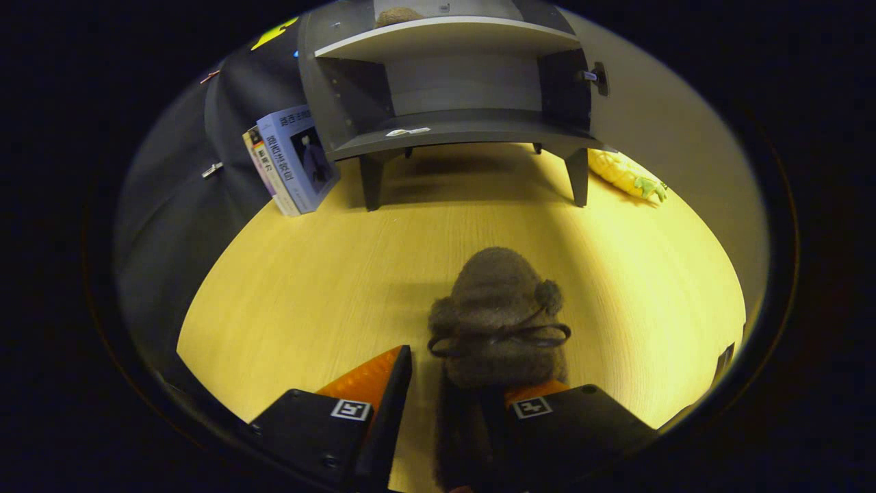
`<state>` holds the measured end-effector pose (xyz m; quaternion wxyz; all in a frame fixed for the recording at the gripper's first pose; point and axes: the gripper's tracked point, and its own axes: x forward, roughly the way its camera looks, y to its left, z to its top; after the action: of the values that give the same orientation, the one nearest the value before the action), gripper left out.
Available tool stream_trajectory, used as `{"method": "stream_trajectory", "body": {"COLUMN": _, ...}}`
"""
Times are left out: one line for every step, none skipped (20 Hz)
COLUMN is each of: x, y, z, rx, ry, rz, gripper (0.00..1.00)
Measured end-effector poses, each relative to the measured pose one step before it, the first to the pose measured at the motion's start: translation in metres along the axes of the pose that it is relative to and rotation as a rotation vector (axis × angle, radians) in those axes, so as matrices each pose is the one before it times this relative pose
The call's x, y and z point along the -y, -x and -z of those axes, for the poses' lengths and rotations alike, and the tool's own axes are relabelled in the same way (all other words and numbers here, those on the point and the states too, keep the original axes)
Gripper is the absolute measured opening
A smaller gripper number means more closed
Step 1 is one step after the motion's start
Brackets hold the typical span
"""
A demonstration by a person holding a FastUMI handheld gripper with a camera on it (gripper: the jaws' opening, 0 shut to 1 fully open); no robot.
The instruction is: Open the shoe cabinet door, grab the shoes and put them into the shoe cabinet, then close the shoe cabinet door.
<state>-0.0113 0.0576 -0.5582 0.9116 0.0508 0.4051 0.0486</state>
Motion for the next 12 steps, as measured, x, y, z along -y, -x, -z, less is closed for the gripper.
{"method": "stream_trajectory", "body": {"x": 0.00337, "y": -0.00517, "z": -0.00175, "rx": 0.01064, "ry": -0.00091, "rz": 0.01922, "gripper": 0.56}}
{"method": "stream_trajectory", "body": {"x": 0.00364, "y": -0.00248, "z": -0.00235, "rx": 0.01202, "ry": 0.00185, "rz": 0.01766, "gripper": 0.44}}
{"method": "stream_trajectory", "body": {"x": -0.00079, "y": -0.00066, "z": -0.00164, "rx": 0.00922, "ry": -0.00235, "rz": -0.00485, "gripper": 0.35}}
{"method": "stream_trajectory", "body": {"x": -0.00211, "y": 0.00411, "z": -0.00212, "rx": 0.00557, "ry": 0.00891, "rz": -0.01148, "gripper": 0.26}}
{"method": "stream_trajectory", "body": {"x": -0.00016, "y": -0.00356, "z": 0.00012, "rx": 0.002, "ry": 0.01373, "rz": -0.00388, "gripper": 0.18}}
{"method": "stream_trajectory", "body": {"x": -0.00021, "y": 0.00717, "z": -0.00413, "rx": 0.0096, "ry": 0.01853, "rz": -0.00605, "gripper": 0.11}}
{"method": "stream_trajectory", "body": {"x": 0.00013, "y": 0.00587, "z": -0.00591, "rx": 0.01592, "ry": 0.01116, "rz": -0.01142, "gripper": 0.11}}
{"method": "stream_trajectory", "body": {"x": -0.0005, "y": 0.0088, "z": -0.00698, "rx": 0.01539, "ry": 0.00976, "rz": -0.0124, "gripper": 0.11}}
{"method": "stream_trajectory", "body": {"x": 0.00104, "y": 0.00868, "z": -0.01005, "rx": 0.02102, "ry": 0.00126, "rz": -0.0109, "gripper": 0.11}}
{"method": "stream_trajectory", "body": {"x": 0.00038, "y": 0.012, "z": -0.01414, "rx": 0.02452, "ry": -0.0095, "rz": -0.0124, "gripper": 0.11}}
{"method": "stream_trajectory", "body": {"x": 0.00008, "y": 0.01319, "z": -0.01602, "rx": 0.02577, "ry": -0.01999, "rz": -0.01224, "gripper": 0.11}}
{"method": "stream_trajectory", "body": {"x": -0.0004, "y": 0.01323, "z": -0.01746, "rx": 0.02848, "ry": -0.01997, "rz": -0.00823, "gripper": 0.11}}
